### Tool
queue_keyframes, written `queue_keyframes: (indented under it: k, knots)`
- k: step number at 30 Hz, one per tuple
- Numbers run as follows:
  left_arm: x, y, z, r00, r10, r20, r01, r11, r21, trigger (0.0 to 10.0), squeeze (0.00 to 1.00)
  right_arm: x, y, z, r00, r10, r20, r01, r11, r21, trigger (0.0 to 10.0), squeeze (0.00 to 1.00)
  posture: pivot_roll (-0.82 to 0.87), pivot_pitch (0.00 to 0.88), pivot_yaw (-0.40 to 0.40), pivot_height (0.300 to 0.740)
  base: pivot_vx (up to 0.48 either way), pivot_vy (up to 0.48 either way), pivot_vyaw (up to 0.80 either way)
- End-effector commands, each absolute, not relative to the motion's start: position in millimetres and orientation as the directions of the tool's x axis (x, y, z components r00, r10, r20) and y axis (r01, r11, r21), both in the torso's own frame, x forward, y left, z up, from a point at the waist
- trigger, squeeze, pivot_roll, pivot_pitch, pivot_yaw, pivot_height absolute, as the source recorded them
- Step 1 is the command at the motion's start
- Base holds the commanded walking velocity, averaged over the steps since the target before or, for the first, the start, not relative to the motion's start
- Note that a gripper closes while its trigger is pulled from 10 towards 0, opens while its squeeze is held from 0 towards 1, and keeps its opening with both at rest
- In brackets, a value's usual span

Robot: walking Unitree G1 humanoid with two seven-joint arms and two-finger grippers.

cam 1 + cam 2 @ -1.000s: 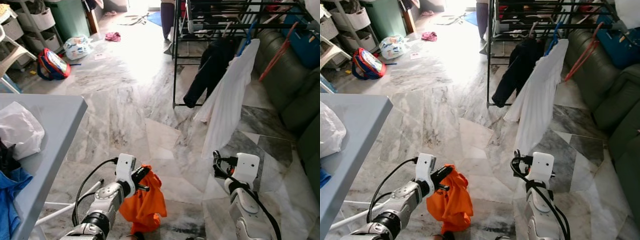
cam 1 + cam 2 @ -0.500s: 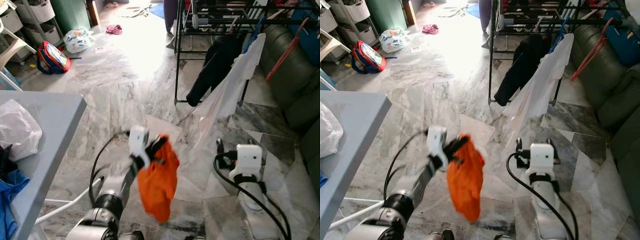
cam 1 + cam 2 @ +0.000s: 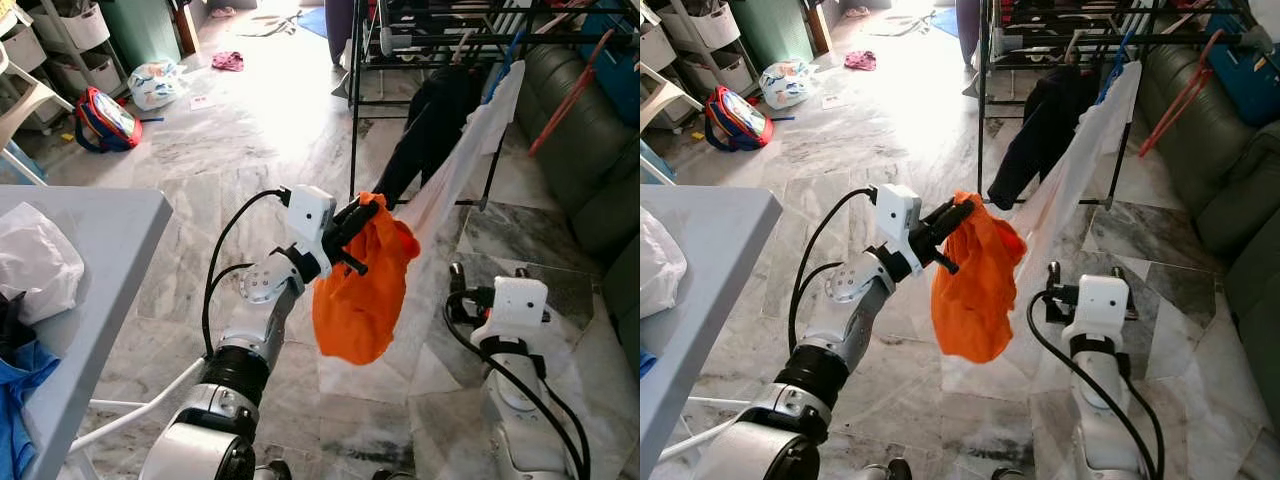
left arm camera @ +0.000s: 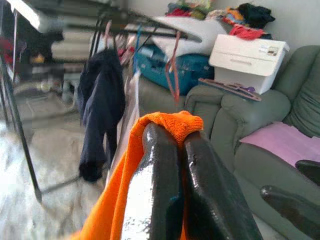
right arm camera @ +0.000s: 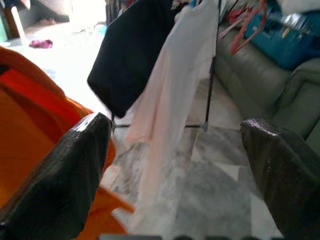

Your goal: Hang hanger

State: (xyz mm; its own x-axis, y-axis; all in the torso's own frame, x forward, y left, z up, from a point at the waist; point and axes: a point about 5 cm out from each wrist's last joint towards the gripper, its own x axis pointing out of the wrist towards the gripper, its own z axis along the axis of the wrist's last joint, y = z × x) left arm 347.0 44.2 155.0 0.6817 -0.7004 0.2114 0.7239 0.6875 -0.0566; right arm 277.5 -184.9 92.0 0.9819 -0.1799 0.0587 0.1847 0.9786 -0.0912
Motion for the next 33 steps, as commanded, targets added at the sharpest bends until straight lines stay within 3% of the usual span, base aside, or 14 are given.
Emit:
queue_keyframes:
  k: [1, 8, 17, 22, 33]
  knots:
    - [346, 51, 152, 0.696, -0.687, 0.209, 0.713, 0.696, -0.089, 10.0, 0.00, 275, -184, 92, 0.981, -0.184, 0.054, 0.189, 0.977, -0.102, 10.0, 0.00, -0.06, 0.156, 0.066, 0.740, 0.000, 0.000, 0.00]
    - [342, 66, 135, 0.729, -0.662, 0.175, 0.684, 0.716, -0.140, 10.0, 0.00, 275, -185, 90, 0.982, -0.186, 0.033, 0.188, 0.979, -0.082, 10.0, 0.00, -0.05, 0.157, 0.055, 0.740, 0.000, 0.000, -0.69]
    - [338, 58, 135, 0.710, -0.684, 0.170, 0.704, 0.696, -0.140, 10.0, 0.00, 282, -182, 95, 0.985, -0.170, 0.040, 0.173, 0.981, -0.086, 10.0, 0.00, -0.05, 0.153, 0.045, 0.740, 0.000, 0.000, -0.77]
    - [336, 57, 131, 0.707, -0.689, 0.160, 0.707, 0.693, -0.142, 10.0, 0.00, 282, -181, 95, 0.985, -0.166, 0.041, 0.169, 0.982, -0.085, 10.0, 0.00, -0.05, 0.154, 0.045, 0.740, 0.000, 0.000, 0.00]
    - [333, 53, 129, 0.696, -0.701, 0.153, 0.718, 0.682, -0.143, 10.0, 0.00, 282, -180, 93, 0.986, -0.165, 0.030, 0.167, 0.982, -0.084, 10.0, 0.00, -0.05, 0.155, 0.041, 0.740, 0.285, 0.000, -0.07]
